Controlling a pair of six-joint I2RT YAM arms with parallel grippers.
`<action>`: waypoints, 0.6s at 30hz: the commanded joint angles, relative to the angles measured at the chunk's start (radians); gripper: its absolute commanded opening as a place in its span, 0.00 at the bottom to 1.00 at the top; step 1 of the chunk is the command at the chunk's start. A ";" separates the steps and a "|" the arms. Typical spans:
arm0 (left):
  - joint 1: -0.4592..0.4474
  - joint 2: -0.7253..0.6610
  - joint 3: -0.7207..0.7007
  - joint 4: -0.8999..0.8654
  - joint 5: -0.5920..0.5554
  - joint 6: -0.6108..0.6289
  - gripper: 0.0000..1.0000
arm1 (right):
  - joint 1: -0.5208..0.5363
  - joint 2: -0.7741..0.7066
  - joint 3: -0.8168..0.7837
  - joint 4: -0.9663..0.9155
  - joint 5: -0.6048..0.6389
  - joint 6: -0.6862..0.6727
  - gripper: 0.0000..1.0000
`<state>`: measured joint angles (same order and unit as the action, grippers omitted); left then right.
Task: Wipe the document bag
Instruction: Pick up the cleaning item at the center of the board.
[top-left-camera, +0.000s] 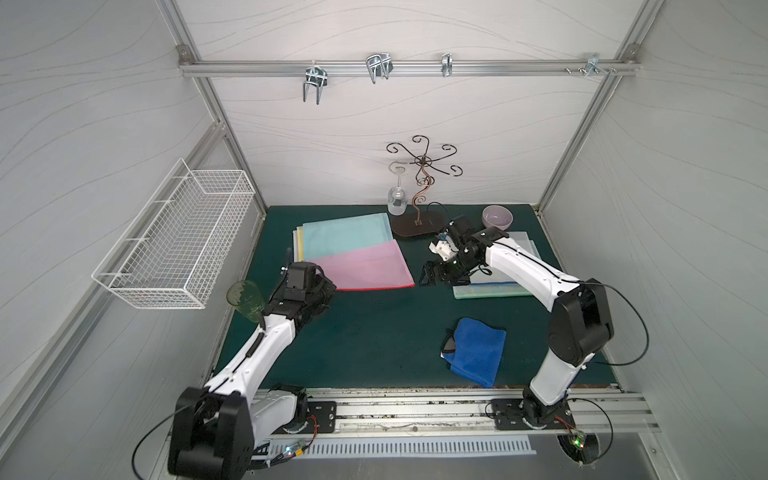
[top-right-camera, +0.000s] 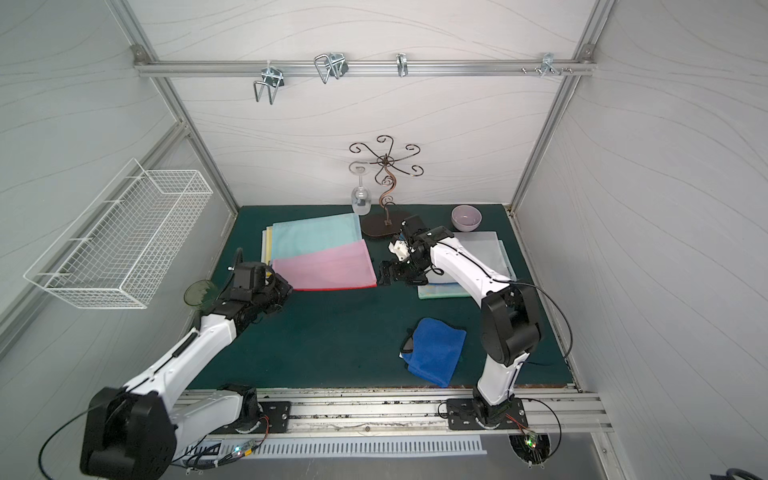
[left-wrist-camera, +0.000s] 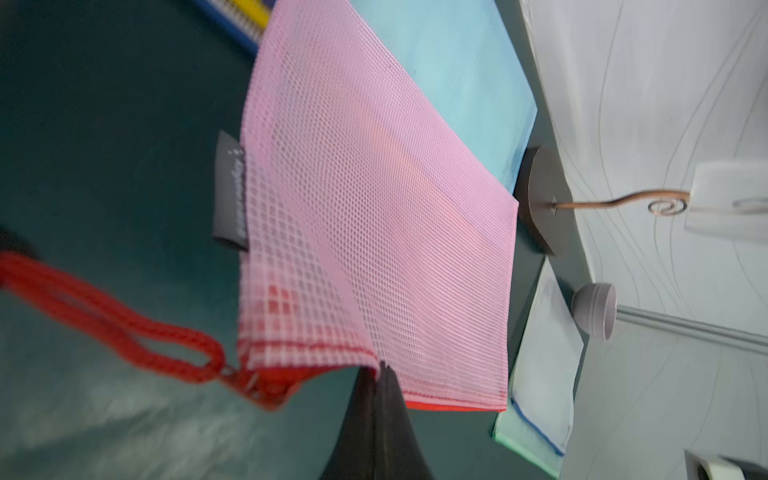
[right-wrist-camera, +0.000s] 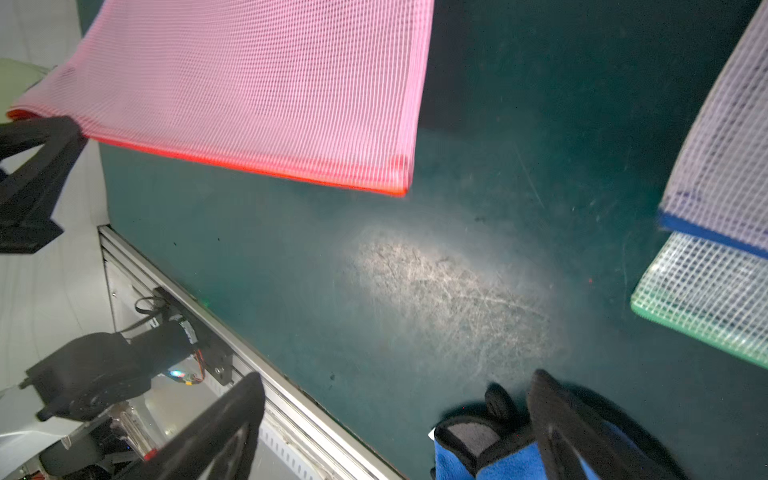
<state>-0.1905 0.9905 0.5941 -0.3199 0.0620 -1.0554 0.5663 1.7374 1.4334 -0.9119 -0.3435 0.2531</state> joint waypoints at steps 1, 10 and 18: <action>-0.083 -0.126 -0.065 -0.205 -0.108 -0.118 0.00 | 0.026 -0.046 -0.075 -0.107 0.045 -0.003 0.99; -0.298 -0.251 -0.201 -0.287 -0.166 -0.206 0.00 | 0.068 -0.180 -0.335 -0.112 0.157 0.125 0.99; -0.306 -0.264 -0.269 -0.231 -0.131 -0.173 0.00 | 0.061 -0.178 -0.501 -0.031 0.222 0.219 0.99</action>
<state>-0.4923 0.7452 0.3473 -0.5701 -0.0635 -1.2194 0.6289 1.5436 0.9695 -0.9760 -0.1604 0.4221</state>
